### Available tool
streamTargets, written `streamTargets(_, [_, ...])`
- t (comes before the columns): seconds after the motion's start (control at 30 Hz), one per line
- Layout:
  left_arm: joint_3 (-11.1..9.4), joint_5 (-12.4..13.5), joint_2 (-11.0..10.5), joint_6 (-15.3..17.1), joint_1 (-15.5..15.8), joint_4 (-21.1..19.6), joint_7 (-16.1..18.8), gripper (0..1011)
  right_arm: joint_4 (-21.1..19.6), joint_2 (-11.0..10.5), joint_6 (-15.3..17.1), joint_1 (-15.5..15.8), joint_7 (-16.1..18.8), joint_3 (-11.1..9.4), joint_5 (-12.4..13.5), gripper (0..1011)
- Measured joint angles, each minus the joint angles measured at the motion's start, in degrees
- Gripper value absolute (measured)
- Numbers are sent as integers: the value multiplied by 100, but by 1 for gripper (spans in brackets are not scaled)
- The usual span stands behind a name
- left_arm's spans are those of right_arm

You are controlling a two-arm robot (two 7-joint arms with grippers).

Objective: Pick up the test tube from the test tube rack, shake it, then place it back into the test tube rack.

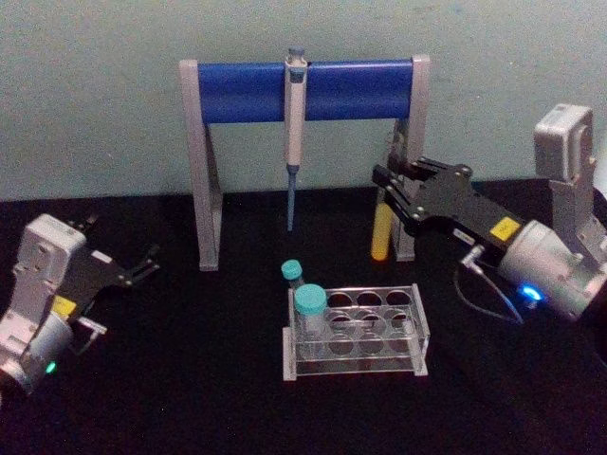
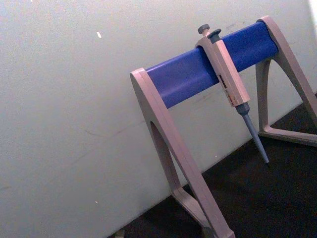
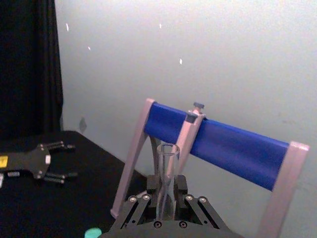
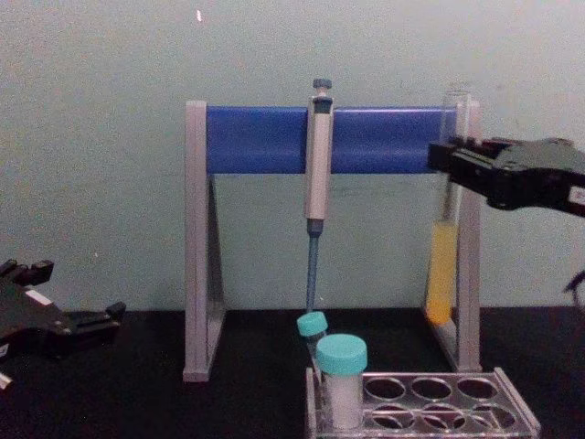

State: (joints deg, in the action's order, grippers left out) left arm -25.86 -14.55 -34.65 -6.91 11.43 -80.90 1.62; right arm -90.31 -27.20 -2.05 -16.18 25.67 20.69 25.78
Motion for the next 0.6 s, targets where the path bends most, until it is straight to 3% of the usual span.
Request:
streamTargets(0.4, [0,0,0,0,0,0,0,1001,-716,-435,506,511,78,-153,31,230])
streamTargets(0.6, [0,0,0,0,0,0,0,1001,-721,-353,560,497,277,-40,275,232])
